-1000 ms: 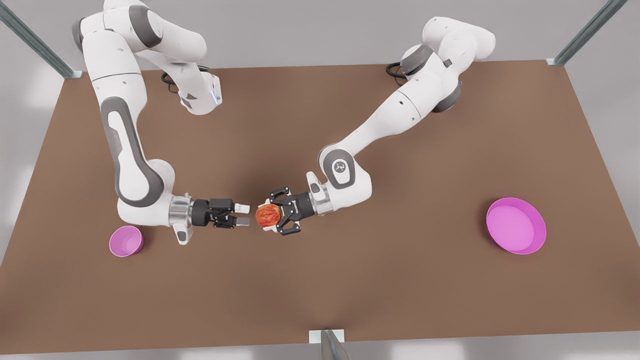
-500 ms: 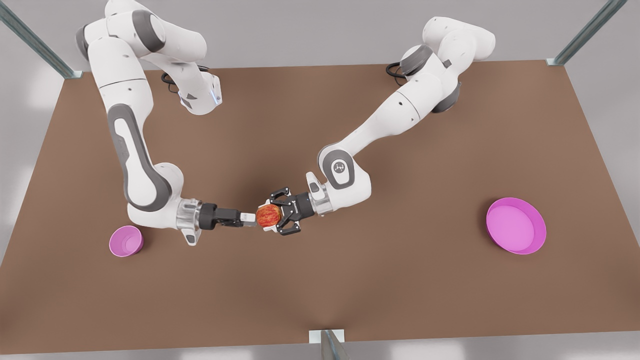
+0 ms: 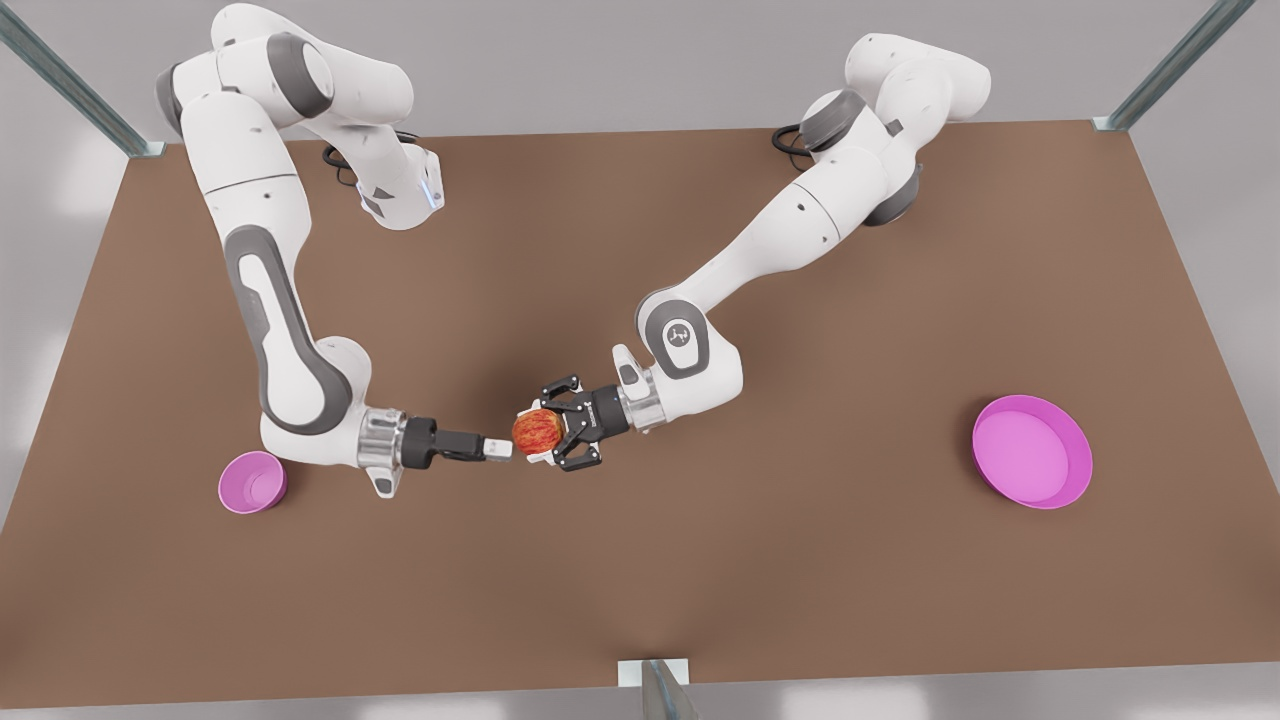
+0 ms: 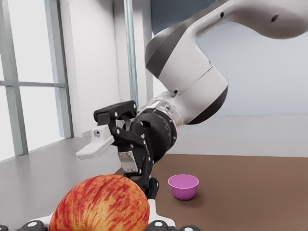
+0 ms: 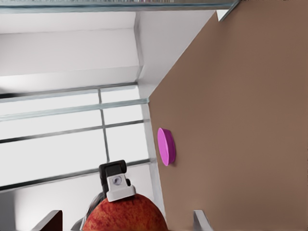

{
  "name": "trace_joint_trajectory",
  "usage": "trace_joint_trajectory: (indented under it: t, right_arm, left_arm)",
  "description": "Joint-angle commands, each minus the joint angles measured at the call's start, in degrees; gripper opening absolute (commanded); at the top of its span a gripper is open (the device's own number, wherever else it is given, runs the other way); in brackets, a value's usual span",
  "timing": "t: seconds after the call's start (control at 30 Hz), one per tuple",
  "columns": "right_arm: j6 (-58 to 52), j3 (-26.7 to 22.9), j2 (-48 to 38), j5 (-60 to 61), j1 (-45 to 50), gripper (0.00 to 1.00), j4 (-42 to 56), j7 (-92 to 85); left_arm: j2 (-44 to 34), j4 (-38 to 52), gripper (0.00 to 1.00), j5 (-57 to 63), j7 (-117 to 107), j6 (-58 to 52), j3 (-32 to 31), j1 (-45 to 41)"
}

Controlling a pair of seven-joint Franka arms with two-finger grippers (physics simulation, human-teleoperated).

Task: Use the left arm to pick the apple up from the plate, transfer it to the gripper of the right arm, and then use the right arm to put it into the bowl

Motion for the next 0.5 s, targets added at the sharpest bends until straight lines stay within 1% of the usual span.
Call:
trace_joint_trajectory:
  t: [0.0,0.2,0.33,0.4,0.47]
  right_arm:
    - [0.91,0.03,0.01,-0.4,0.09,1.0,0.01,-0.59]
    - [0.56,0.65,0.01,-0.04,0.53,1.0,-0.69,-1.91]
    - [0.03,2.49,-0.86,-0.04,-0.26,1.0,-1.13,-1.73]
    - [0.03,4.6,-1.3,-0.04,-1.93,1.0,-2.01,-1.73]
    - [0.21,4.78,-1.22,-0.04,-1.84,1.0,-2.28,-2.61]
  left_arm:
    - [-0.11,0.02,0.71,0.15,0.29,-0.23,-0.02,0.0]
    - [-0.11,0.02,0.71,0.15,0.29,-0.23,-0.02,0.0]
    - [-0.11,0.02,0.71,0.15,0.29,-0.23,-0.02,0.09]
    - [-0.11,0.02,0.71,0.15,0.29,-0.23,-0.02,0.09]
    - [-0.11,0.02,0.71,0.15,0.29,-0.23,-0.02,0.09]
